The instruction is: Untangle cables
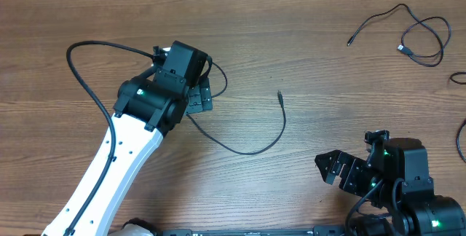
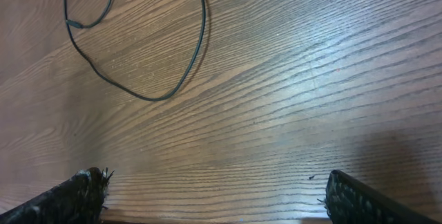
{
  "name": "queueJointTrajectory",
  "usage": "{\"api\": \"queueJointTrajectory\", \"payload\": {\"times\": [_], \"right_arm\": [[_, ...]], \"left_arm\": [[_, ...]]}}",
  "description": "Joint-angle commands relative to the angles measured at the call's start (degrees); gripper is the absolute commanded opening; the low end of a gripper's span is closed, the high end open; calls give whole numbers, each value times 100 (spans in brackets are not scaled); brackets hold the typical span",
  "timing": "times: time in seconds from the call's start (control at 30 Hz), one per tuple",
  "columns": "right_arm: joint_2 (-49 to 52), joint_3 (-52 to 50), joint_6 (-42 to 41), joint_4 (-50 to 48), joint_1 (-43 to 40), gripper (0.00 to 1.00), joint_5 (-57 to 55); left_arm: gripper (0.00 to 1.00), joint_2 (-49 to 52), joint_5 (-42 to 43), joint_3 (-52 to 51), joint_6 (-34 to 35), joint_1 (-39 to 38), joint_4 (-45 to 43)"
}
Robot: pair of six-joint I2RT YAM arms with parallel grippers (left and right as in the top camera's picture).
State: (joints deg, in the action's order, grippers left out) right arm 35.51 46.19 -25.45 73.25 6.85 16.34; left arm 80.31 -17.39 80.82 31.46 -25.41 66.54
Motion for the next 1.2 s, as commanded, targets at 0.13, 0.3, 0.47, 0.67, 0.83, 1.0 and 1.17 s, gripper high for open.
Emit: {"api": "queueJointTrajectory", "payload": {"times": [0.13, 0.3, 0.47, 0.67, 0.83, 1.0, 1.17], "right_arm": [[-39, -4, -7, -59, 31, 100, 28], [-39, -4, -7, -59, 31, 100, 28], [-39, -4, -7, -59, 31, 100, 28], [-39, -4, -7, -59, 31, 100, 28], [-39, -4, -7, -59, 31, 100, 28], [-39, -4, -7, -59, 31, 100, 28], [-39, -4, -7, -59, 31, 100, 28]], "left_arm": [[100, 232, 118, 22, -57, 31, -96], [100, 450, 699, 22, -63, 31, -278], [100, 863, 726, 22, 505, 55, -291], [99, 1631, 1093, 24, 1069, 81, -382], [99, 2157, 911, 24, 2706, 289, -411], [100, 2647, 1220, 24, 4334, 616, -570], [100, 3115, 1644, 24, 4697, 894, -964]]}}
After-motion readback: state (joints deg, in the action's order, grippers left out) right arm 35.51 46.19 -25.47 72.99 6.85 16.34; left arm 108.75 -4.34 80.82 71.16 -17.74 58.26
